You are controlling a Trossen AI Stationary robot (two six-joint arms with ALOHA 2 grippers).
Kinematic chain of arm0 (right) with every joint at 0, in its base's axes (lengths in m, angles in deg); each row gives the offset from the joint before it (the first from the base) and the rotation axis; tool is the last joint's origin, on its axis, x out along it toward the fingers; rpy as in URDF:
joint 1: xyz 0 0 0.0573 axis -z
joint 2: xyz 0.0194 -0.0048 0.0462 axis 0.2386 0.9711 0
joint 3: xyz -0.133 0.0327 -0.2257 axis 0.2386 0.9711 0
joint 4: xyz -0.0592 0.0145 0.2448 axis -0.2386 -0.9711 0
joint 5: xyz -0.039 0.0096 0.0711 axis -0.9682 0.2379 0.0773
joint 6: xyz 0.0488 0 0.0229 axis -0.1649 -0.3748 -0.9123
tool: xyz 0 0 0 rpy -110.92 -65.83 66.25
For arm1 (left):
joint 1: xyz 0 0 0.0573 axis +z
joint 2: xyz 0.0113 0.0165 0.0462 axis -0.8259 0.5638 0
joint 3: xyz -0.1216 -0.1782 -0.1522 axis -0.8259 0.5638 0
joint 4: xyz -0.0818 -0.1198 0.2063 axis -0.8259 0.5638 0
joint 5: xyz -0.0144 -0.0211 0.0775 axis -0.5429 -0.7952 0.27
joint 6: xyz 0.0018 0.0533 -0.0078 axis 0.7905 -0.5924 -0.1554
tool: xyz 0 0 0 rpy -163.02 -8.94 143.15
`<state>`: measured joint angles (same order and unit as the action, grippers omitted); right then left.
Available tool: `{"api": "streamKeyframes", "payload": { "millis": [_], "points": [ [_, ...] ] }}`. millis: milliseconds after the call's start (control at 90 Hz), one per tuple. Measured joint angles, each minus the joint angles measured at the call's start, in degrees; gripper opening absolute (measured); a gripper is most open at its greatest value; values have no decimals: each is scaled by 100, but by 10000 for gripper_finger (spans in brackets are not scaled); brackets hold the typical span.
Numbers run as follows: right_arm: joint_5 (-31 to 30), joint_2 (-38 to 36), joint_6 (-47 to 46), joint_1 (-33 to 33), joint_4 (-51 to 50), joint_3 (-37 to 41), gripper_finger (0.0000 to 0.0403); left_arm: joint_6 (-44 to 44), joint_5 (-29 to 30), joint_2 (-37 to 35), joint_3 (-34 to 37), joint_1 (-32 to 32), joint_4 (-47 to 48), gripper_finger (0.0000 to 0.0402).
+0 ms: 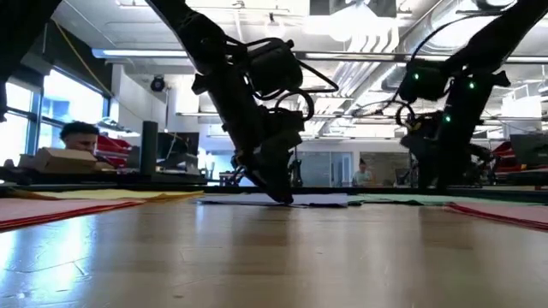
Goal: Organize paper
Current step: Move the green paper to the top right of the table, then stack the green paper on top of the other green paper
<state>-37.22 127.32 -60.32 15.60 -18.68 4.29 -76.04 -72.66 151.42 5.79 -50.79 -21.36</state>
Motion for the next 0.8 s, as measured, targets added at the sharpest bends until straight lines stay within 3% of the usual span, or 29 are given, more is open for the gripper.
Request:
{"api": "streamKeyframes", "payload": {
  "millis": [200,378,611,800],
  "points": [
    [418,10,2236,-596,938,-92,204,-133,9,1,-1,1,1,145],
    [395,557,3924,-1328,1844,-92,204,-249,9,1,-1,-2,-25,145],
    [-68,1522,5142,-2121,2582,-94,205,-260,144,6,-1,-9,-33,145],
    [-604,2054,5434,-2506,3198,-103,205,-260,138,6,0,-22,-34,145]
  ]
}}
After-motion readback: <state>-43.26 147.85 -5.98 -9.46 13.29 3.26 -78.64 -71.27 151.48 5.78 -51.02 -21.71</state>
